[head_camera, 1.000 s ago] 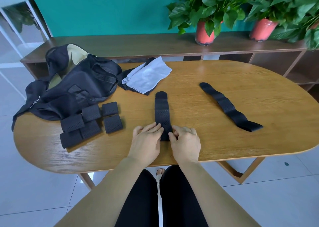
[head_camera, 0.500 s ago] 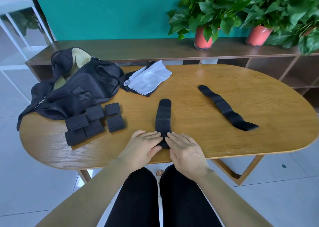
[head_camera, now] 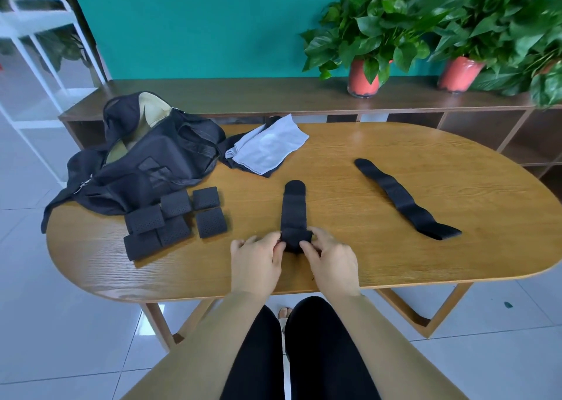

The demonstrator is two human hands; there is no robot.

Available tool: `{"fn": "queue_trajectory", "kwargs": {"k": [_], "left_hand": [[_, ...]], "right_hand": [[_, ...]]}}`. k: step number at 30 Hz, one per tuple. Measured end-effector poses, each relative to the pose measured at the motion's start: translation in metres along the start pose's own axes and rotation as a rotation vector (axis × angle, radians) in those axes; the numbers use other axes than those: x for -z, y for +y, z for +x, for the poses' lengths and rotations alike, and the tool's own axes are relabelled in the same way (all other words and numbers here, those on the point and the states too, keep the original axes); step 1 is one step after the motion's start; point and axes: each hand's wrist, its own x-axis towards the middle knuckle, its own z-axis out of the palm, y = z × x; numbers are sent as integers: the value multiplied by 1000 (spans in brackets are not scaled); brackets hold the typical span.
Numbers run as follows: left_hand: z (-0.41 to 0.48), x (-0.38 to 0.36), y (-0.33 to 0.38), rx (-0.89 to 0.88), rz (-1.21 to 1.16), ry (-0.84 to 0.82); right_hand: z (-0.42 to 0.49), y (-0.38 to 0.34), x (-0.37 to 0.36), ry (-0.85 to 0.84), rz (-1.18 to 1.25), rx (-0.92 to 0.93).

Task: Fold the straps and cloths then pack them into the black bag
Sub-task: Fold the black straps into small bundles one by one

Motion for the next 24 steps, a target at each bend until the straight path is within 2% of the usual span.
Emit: {"fn": "queue_trajectory", "kwargs": {"k": [2,8,19,24], "left_hand": [[3,-2,5,45,19,30],[11,-4,6,128,109,-36],[18,-5,10,159,150,-78],[22,-5,11,172,55,-108]], "right_hand": [[4,-3,-4,33,3,-35],[14,-5,-23,126,-77,-24],[23,-6,-28,67,-243,-90],[23,-8,-31,59,-301,-98]]}}
